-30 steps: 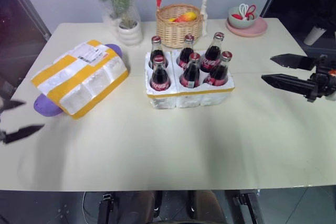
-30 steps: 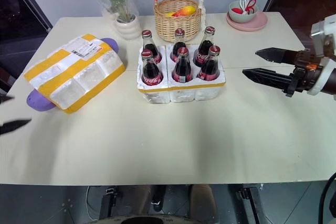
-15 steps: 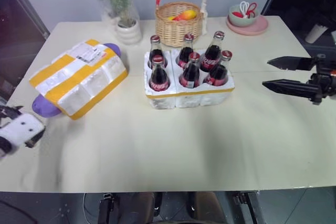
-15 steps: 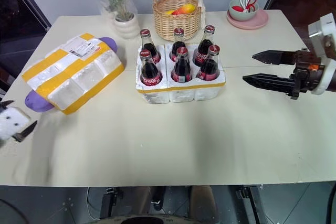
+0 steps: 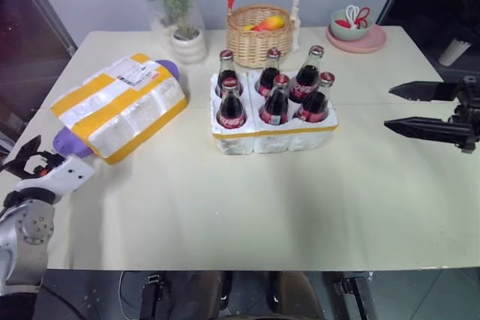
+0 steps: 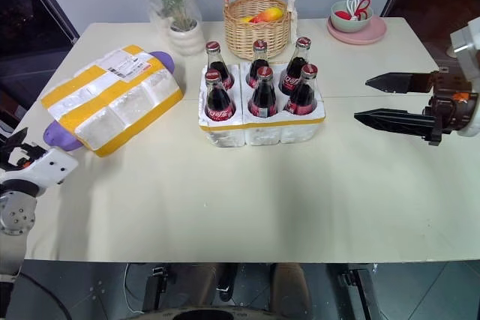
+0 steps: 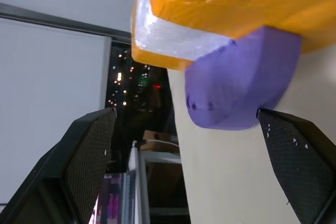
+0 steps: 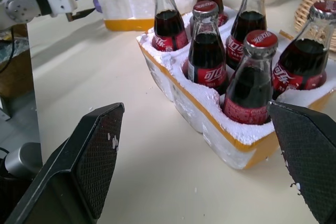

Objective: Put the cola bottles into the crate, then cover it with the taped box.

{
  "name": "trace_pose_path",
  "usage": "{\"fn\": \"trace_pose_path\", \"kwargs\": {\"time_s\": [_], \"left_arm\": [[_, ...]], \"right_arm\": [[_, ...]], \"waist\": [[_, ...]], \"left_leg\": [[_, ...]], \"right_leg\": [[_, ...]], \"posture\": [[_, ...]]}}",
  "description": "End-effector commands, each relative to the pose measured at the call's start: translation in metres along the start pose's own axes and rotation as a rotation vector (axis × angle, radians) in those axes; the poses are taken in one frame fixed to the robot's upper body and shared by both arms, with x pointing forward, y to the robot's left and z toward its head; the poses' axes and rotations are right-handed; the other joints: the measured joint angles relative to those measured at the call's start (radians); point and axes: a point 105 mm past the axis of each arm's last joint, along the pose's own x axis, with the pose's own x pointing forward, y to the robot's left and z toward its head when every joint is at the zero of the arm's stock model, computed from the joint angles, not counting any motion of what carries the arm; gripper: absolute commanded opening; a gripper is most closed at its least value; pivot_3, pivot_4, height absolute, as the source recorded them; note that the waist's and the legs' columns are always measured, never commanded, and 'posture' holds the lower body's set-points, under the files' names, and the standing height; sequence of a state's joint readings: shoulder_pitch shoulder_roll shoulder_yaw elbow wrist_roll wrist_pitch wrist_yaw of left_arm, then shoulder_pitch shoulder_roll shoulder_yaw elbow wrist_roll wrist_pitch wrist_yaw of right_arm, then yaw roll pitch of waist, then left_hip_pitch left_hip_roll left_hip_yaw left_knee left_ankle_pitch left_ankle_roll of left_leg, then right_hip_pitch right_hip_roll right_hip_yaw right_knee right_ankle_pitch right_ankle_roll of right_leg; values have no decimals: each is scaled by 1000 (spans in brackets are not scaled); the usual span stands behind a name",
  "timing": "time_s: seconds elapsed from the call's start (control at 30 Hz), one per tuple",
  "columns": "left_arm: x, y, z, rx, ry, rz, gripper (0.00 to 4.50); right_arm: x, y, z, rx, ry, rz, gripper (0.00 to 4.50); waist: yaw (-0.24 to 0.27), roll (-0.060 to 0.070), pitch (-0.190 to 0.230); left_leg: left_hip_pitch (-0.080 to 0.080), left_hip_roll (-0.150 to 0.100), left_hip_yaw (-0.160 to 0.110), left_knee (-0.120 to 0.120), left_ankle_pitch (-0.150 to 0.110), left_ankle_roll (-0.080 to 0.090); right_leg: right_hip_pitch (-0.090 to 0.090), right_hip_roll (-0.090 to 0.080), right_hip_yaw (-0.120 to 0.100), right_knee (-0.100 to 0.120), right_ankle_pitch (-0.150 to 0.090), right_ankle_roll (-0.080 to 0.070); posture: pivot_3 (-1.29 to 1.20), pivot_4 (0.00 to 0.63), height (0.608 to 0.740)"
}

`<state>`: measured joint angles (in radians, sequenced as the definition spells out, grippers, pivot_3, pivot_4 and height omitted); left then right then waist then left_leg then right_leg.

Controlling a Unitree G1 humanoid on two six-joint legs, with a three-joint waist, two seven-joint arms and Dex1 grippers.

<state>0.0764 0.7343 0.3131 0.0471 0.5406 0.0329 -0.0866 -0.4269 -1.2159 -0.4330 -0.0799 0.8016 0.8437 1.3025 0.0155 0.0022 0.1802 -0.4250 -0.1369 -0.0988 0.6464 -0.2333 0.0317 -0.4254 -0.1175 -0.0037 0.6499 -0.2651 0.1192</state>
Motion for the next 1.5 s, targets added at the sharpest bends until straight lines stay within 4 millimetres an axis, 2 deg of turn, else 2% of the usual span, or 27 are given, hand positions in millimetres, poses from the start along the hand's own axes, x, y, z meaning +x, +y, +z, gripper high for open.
{"fn": "trace_pose_path", "kwargs": {"time_s": [0.03,0.8,0.9,1.1,1.17,1.23,1.37,1.5], "left_arm": [[8,5,1,29,2,27,4500],[46,-13,8,52,0,7,4500],[48,-13,7,44,-4,2,3667],[52,-7,2,37,9,20,731],[56,2,2,37,12,47,460],[58,9,3,37,8,69,455],[67,63,17,31,-73,175,455],[71,114,53,-1,-230,238,455]], "right_arm": [[-6,5,15,-66,-38,-3,4485],[0,7,23,-83,-70,-31,4485],[0,8,24,-85,-74,-42,4500],[-2,7,24,-82,-75,-62,4500],[-3,7,22,-57,-76,-67,4500],[-4,6,19,-33,-72,-72,4500],[-10,-4,12,-49,-40,-147,4500],[-12,-6,12,-43,-47,-154,4500]], "waist": [[-1,0,0],[-1,0,0],[-2,0,0],[-1,0,0],[1,0,0],[0,-1,0],[-1,-3,0],[0,-3,0]], "left_leg": [[0,0,0,0,0,0],[0,0,0,1,1,1],[0,0,0,1,1,1],[0,0,0,1,1,2],[0,0,0,1,1,2],[0,0,0,1,1,2],[-1,0,0,2,1,2],[-1,-1,0,2,1,1]], "right_leg": [[0,0,0,0,0,0],[0,0,0,1,0,0],[0,0,0,1,0,0],[0,0,0,2,0,0],[0,0,0,2,0,0],[0,0,0,2,0,0],[-1,0,0,2,0,0],[-1,0,0,3,0,0]], "posture": [[0,150,740],[0,150,740],[0,150,740],[0,150,740],[0,150,740],[0,150,740],[0,150,740],[0,150,740]]}}
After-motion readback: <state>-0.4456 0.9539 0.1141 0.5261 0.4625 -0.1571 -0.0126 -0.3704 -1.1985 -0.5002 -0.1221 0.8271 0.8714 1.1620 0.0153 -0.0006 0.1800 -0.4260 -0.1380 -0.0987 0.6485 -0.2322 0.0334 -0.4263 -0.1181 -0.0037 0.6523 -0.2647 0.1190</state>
